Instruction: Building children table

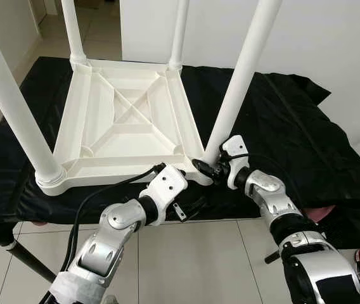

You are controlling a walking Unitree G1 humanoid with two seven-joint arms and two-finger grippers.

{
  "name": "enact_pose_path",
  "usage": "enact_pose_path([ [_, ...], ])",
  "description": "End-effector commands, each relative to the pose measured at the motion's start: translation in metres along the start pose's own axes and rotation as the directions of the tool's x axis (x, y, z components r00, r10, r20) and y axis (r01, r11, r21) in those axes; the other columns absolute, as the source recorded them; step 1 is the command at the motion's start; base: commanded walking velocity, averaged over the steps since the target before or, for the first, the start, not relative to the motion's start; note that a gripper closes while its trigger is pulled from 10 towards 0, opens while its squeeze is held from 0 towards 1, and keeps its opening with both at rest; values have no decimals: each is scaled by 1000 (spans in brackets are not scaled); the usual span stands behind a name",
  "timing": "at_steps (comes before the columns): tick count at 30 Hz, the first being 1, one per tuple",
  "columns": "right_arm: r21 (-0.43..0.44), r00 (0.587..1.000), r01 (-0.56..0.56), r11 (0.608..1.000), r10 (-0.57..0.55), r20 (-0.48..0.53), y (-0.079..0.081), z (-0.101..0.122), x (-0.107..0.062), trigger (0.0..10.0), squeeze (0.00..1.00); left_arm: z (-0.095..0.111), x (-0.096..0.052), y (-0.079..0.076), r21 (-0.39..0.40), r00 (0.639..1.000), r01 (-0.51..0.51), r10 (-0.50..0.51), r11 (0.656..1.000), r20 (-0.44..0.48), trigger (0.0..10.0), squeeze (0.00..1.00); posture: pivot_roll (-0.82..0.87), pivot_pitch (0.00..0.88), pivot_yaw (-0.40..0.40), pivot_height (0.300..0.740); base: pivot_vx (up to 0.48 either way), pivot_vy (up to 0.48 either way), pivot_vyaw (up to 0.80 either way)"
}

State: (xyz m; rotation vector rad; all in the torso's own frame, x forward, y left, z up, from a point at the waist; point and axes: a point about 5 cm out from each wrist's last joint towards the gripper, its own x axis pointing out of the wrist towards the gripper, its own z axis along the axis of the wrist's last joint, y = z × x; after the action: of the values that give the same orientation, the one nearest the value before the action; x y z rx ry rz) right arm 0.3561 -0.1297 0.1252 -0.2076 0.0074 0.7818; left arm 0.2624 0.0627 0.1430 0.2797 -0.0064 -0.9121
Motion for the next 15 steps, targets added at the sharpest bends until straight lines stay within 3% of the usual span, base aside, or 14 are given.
enact_pose_path([
  [1,7,999,-25,1000,25,-39,3,-9,-2,0,0,4,1,1,5,1000,-18,18,1000,9,10000,0,54,10,-86,740,0,0,0],
  [3,21,999,-10,1000,11,-38,1,-11,-4,0,0,4,2,1,4,1000,-16,16,1000,11,10000,0,52,12,-88,740,0,0,0],
  [4,29,999,-1,1000,2,-35,0,-12,-4,10000,0,5,2,1,4,1000,-16,16,1000,12,10000,0,50,15,-89,740,0,0,0],
  [8,27,999,25,999,-24,-32,-2,-12,-5,10000,0,5,2,1,3,1000,-17,17,1000,12,10000,0,49,17,-91,740,0,0,0],
  [9,20,993,110,994,-109,-49,-6,-15,-7,10000,0,5,2,0,1,1000,-18,18,1000,14,10000,0,48,20,-92,740,0,0,0],
  [15,17,969,240,971,-238,-59,-11,-17,-9,10000,0,4,2,-2,-4,1000,-18,18,1000,14,10000,0,47,28,-94,740,0,0,0],
])
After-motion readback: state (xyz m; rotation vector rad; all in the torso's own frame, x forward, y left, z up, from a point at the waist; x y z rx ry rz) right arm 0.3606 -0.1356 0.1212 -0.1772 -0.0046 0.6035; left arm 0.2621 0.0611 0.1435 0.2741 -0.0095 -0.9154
